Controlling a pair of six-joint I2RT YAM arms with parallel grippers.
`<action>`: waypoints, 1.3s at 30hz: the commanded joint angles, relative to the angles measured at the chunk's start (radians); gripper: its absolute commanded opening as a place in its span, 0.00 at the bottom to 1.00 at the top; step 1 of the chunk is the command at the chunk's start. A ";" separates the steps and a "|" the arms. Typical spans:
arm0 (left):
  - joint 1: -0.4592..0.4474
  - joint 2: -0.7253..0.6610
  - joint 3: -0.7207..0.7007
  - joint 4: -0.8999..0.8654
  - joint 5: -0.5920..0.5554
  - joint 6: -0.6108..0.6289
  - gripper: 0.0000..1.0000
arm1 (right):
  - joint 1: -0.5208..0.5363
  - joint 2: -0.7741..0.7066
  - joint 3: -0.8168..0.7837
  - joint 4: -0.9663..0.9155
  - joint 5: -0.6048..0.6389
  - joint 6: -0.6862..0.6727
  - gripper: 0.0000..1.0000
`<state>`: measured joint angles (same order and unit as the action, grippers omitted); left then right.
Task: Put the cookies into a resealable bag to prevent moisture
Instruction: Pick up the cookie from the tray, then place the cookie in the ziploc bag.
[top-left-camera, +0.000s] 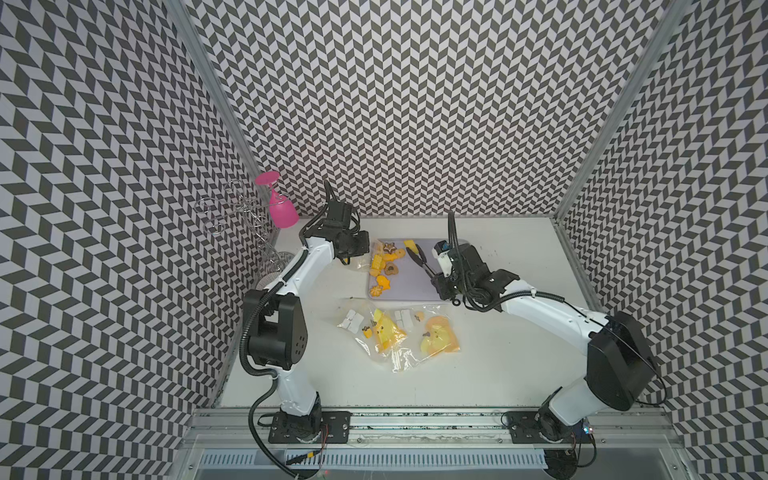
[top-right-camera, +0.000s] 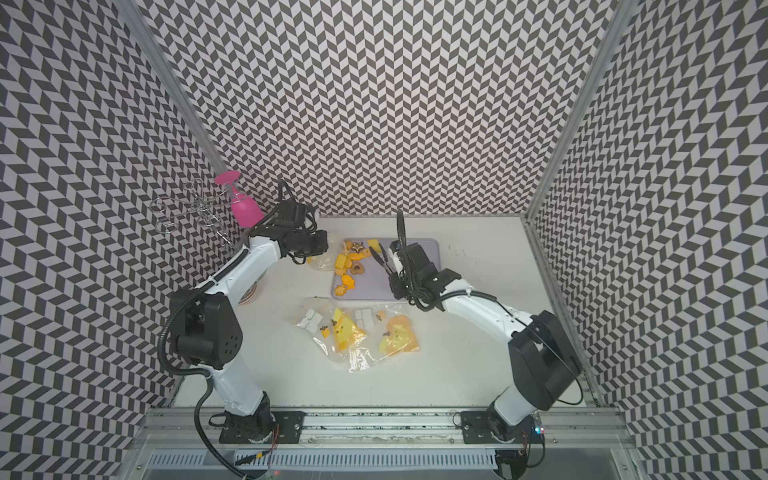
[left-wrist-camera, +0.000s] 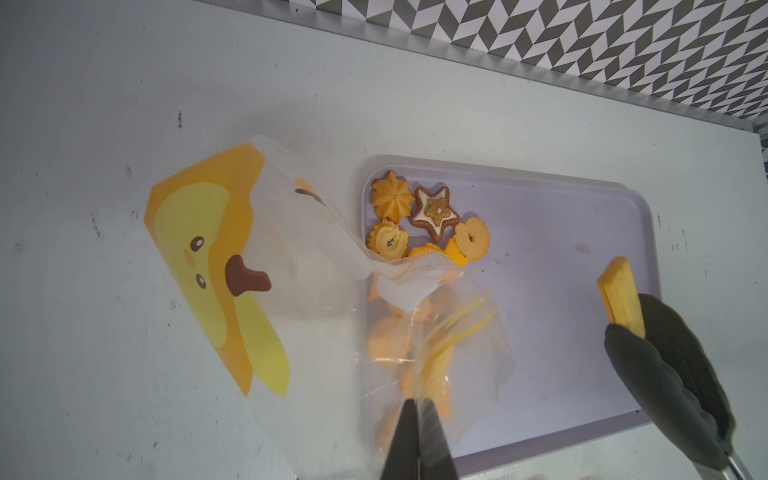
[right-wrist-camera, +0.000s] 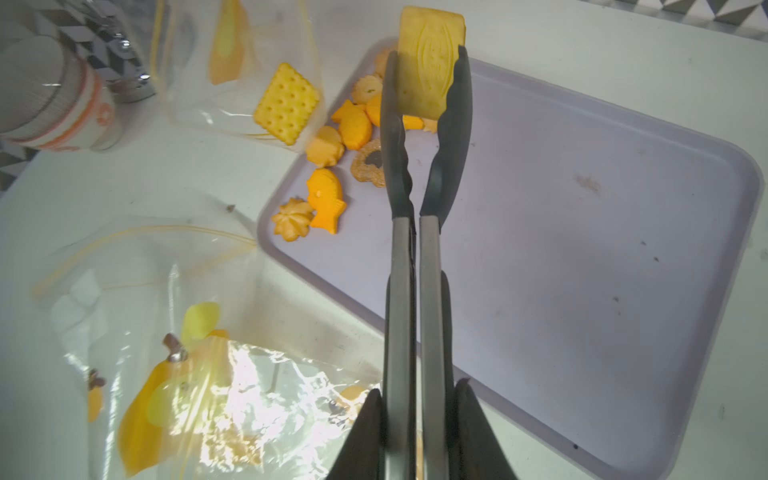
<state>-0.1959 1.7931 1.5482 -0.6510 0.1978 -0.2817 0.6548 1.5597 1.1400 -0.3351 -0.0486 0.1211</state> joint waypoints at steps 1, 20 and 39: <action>0.002 0.005 -0.010 0.019 0.017 0.003 0.00 | 0.018 -0.038 0.004 0.115 -0.107 -0.060 0.14; -0.005 0.009 -0.010 0.022 0.039 0.010 0.00 | 0.085 0.151 0.190 0.037 -0.140 -0.110 0.15; -0.008 0.010 -0.008 0.021 0.043 0.016 0.00 | 0.103 0.199 0.230 -0.001 -0.086 -0.133 0.14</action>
<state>-0.1967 1.7935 1.5482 -0.6506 0.2276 -0.2806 0.7506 1.7622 1.3300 -0.3893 -0.1574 0.0071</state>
